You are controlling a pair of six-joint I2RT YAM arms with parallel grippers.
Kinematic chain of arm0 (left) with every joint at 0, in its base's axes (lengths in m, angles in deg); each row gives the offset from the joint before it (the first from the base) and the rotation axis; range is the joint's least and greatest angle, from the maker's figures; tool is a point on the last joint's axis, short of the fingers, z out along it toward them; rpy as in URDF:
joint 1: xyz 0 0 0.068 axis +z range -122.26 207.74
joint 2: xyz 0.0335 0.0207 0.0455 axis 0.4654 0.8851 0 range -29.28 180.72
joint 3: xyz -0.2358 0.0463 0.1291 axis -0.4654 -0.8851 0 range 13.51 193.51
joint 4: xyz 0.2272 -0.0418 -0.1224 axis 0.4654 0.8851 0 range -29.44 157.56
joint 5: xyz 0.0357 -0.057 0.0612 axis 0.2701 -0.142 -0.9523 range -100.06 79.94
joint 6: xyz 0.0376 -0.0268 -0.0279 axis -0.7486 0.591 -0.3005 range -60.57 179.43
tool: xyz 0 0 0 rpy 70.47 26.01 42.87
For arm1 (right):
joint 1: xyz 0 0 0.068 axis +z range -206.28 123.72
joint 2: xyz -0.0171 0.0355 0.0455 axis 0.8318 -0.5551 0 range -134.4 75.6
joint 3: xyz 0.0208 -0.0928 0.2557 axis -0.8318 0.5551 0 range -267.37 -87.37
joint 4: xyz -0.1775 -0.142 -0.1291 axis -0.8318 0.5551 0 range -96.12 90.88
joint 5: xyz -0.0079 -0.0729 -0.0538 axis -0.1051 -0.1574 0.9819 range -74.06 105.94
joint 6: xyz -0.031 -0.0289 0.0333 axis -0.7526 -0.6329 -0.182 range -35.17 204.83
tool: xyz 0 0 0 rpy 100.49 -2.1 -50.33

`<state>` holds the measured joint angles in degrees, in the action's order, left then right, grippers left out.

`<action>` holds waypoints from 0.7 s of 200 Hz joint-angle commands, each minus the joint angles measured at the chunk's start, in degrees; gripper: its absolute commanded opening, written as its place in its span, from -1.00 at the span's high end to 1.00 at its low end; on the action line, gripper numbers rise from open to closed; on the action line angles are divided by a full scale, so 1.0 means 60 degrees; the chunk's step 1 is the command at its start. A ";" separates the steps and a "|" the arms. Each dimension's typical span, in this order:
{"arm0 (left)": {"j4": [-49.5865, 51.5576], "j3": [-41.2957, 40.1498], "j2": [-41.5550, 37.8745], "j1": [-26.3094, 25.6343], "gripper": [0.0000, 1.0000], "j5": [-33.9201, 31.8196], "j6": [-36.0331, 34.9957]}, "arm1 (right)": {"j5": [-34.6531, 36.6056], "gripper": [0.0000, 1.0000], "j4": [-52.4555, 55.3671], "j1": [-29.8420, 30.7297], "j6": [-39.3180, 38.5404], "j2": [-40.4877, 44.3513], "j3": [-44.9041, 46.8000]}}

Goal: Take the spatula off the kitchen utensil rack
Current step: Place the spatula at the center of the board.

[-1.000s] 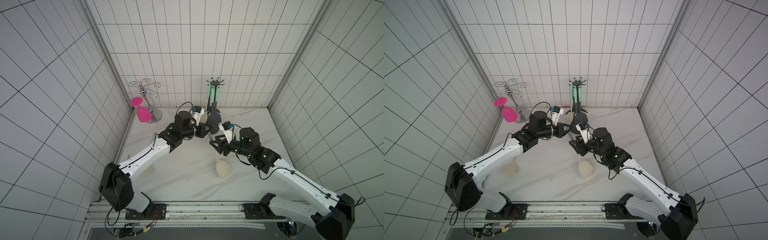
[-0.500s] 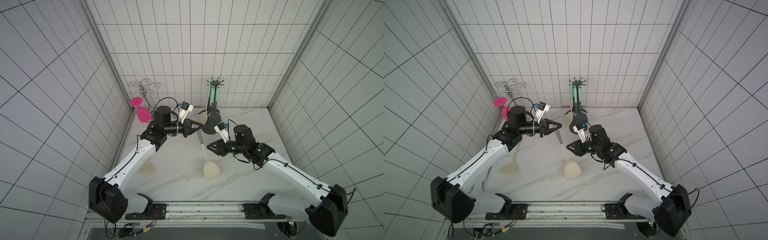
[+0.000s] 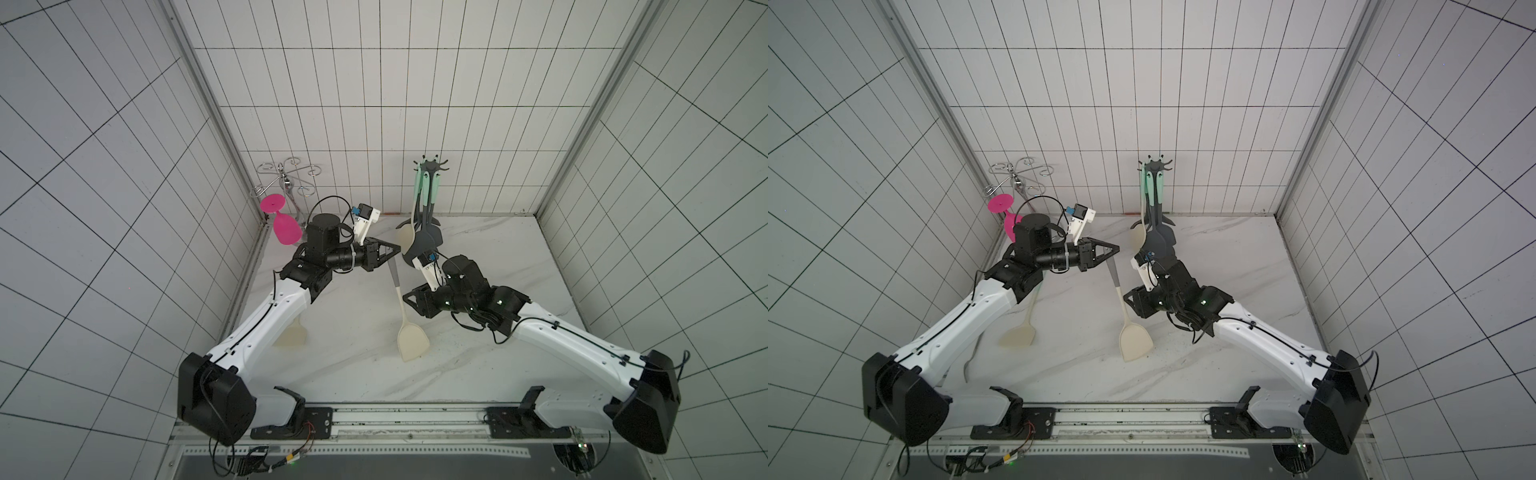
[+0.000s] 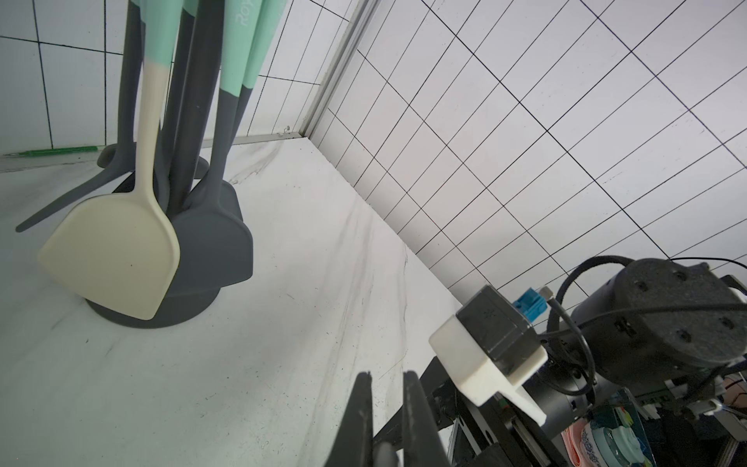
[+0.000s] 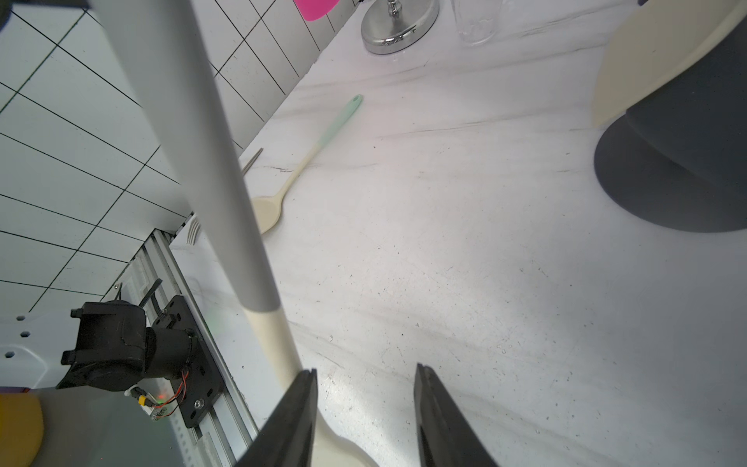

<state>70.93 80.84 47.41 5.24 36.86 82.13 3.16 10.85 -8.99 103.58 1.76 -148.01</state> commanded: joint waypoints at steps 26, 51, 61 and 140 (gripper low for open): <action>-0.0145 -0.0260 -0.0228 0.0028 1.00 -0.0295 0.0265 | 0.0108 0.13 -0.0002 0.0473 -0.0069 -0.0594 -0.0791; -0.0091 -0.0378 -0.0283 0.0133 1.00 -0.0412 0.0246 | 0.0122 0.02 -0.0002 0.0626 -0.0011 -0.0690 -0.0860; -0.0093 -0.0411 -0.0278 0.0187 1.00 -0.0430 0.0247 | 0.0129 0.02 -0.0019 0.0658 0.0025 -0.0672 -0.0851; -0.0005 -0.0718 -0.0454 0.0542 1.00 -0.0602 0.0177 | 0.2352 0.09 -0.0054 0.0673 0.1129 0.0203 -0.0253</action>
<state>71.39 77.19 46.07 8.06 33.97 83.20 14.40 11.25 -5.28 107.64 0.95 -150.00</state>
